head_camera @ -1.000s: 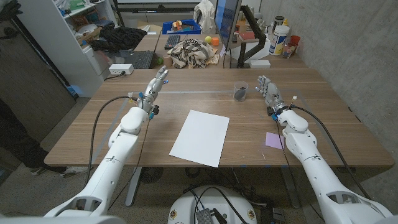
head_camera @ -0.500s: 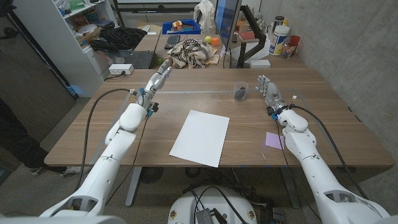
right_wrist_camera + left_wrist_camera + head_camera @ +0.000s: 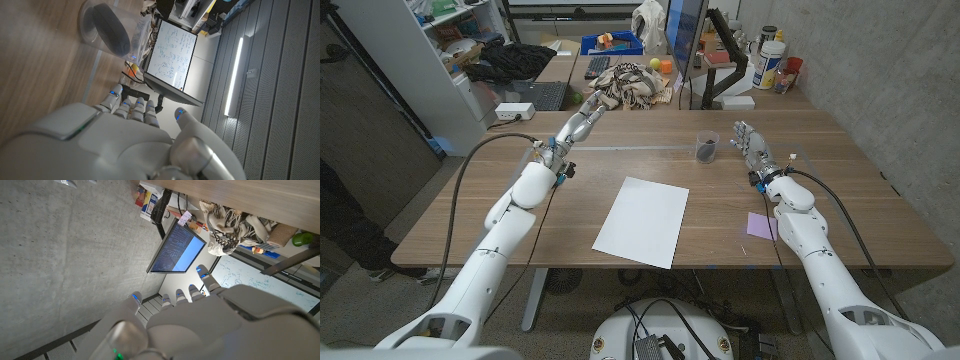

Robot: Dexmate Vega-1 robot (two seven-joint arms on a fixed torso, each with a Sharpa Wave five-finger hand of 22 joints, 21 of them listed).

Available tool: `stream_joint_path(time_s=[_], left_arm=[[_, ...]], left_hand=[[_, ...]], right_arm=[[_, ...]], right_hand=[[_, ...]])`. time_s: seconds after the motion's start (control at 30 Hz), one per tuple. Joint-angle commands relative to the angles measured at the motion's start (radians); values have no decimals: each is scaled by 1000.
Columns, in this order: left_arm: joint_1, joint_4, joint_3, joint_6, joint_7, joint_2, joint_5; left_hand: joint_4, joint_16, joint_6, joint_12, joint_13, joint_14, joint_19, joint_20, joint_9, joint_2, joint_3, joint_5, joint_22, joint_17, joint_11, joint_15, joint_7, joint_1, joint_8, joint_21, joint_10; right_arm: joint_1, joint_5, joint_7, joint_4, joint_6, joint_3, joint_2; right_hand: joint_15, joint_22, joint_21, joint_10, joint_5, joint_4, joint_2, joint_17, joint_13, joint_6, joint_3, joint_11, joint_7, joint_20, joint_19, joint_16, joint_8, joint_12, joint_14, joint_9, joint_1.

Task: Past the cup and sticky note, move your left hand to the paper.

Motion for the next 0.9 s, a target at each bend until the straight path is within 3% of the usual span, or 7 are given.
stream_joint_path(time_s=[0.03, 0.9], left_arm=[[-9, -28, 19, -45, 6, 47, 99], [-19, -109, 56, -148, 38, 131, 264]], left_hand=[[-2, -4, 0, 5, 4, -22, -136, 6, 4, 12, -1, 7, 2, 3, -6, -10, -2, 10, 5, -2, 5], [7, -6, 5, 3, 4, -8, -129, -4, 5, 11, -5, 9, 3, 4, -17, -24, -1, 7, -1, -13, 22]], right_arm=[[-1, -11, 1, 0, 1, 3, 5], [1, -23, -1, 8, 12, 5, 7]], right_hand=[[-43, 4, -2, -3, 9, -6, 85, 3, 4, 6, 5, -5, 2, -122, -24, 6, 6, 7, -2, 5, 2], [-43, 4, -7, -3, 9, -7, 86, 3, 4, 4, 5, -9, 4, -123, -22, 6, 5, 7, -1, 5, 2]])
